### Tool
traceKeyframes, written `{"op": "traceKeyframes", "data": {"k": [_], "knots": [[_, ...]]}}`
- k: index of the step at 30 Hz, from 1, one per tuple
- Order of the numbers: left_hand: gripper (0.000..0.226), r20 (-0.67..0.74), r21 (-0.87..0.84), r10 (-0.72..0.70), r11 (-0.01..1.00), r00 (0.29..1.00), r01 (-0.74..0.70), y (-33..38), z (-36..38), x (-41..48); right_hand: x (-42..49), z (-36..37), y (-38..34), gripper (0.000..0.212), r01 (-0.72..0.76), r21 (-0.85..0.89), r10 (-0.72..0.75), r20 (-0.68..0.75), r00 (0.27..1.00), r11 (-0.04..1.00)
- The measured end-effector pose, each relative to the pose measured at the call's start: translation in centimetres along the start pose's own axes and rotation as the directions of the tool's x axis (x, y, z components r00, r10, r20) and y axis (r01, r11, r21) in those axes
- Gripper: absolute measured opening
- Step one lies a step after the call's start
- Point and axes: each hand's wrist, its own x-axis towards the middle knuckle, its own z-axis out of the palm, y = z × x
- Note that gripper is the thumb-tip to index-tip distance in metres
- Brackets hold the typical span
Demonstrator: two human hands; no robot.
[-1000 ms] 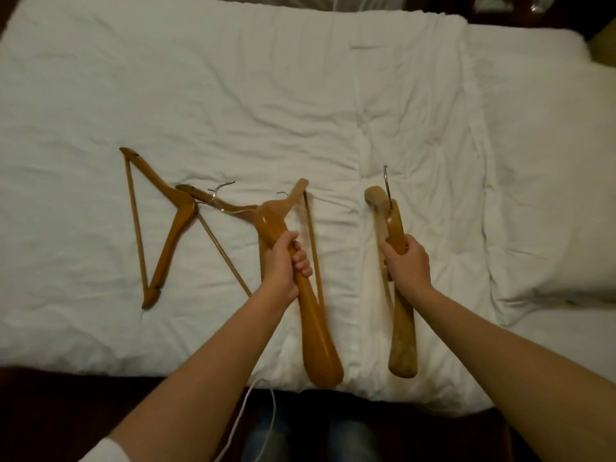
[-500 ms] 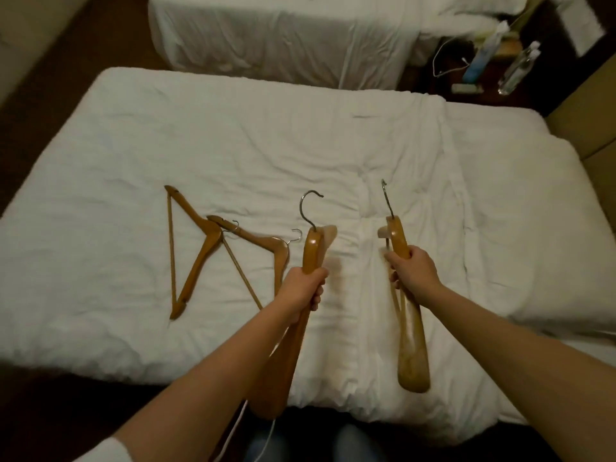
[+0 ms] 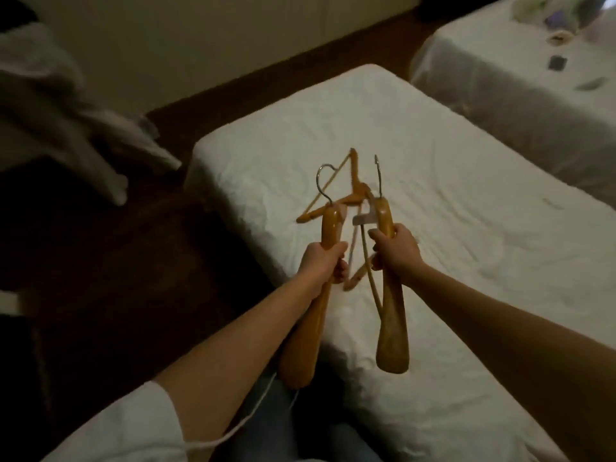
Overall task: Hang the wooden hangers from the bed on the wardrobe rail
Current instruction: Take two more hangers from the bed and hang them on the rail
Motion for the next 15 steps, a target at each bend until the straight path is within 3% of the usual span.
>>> {"op": "traceKeyframes", "data": {"k": [3,7,10,15], "knots": [[0.027,-0.151,-0.133,-0.016,0.991,0.988,-0.005,-3.1,-6.9,-3.8,-3.1,6.2,-2.1,0.025,0.100,-0.104,-0.081,0.174,0.981,0.990],[0.020,-0.319,-0.320,-0.083,0.947,0.944,-0.025,-7.8,-15.6,-10.1,-9.0,14.9,-3.7,0.027,0.250,-0.178,-0.160,0.408,0.899,0.952],[0.015,-0.430,-0.435,-0.158,0.899,0.889,-0.051,-12.0,-20.7,-15.9,-14.5,20.9,-4.4,0.032,0.388,-0.241,-0.198,0.562,0.803,0.890],[0.015,-0.601,-0.567,-0.266,0.806,0.753,-0.167,-19.4,-27.0,-27.7,-26.6,29.4,-5.0,0.019,0.509,-0.188,-0.171,0.798,0.578,0.840]]}}
